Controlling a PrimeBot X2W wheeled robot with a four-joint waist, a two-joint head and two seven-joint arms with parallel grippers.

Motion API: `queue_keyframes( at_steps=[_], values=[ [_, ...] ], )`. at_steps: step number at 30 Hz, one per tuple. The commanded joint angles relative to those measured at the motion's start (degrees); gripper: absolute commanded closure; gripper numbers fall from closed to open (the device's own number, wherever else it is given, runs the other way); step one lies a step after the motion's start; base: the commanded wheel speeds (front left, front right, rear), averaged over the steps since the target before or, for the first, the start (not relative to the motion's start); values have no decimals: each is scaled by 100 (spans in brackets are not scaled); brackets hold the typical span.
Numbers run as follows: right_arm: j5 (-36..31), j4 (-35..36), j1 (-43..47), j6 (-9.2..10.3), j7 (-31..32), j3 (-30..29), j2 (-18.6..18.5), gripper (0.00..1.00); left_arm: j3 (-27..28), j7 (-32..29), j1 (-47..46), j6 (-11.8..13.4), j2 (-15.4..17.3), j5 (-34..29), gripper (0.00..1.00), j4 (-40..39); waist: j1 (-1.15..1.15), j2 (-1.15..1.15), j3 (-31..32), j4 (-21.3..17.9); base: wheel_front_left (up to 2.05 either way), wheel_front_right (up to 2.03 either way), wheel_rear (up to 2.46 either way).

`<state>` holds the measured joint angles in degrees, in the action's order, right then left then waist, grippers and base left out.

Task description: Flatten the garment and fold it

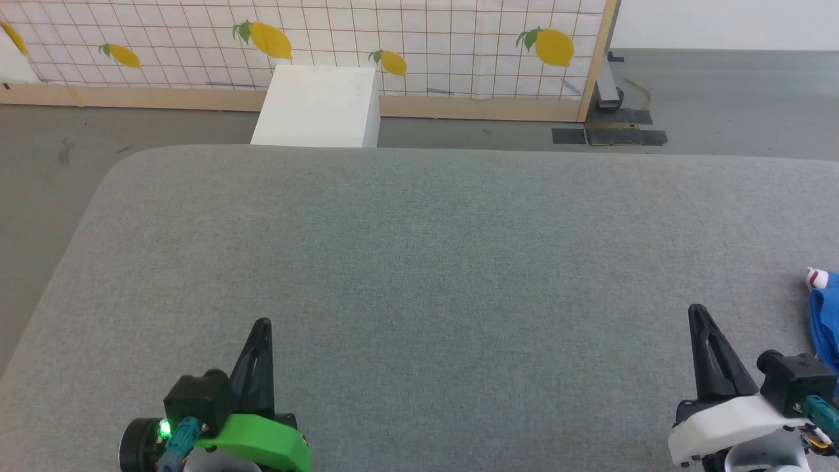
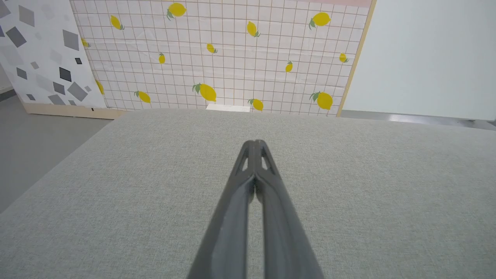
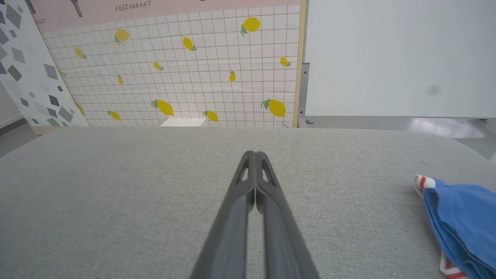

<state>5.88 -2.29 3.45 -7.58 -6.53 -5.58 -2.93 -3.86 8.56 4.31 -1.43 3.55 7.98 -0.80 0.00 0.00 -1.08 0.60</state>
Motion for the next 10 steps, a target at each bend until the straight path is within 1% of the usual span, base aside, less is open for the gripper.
queue_keyframes(
  at_steps=[1, 10],
  values=[
    [-79, 45, -110, 4, 24, 31, 2, 100, 39, -42, -125, 38, -25, -101, 100, 8, 0, 0, 2, -1, 0, 0, 0],
    [-145, 68, -140, 4, 105, 99, 3, 100, 84, -148, -164, 52, -30, -191, 100, 17, 0, 0, 16, -9, 0, 0, 0]
  ],
)
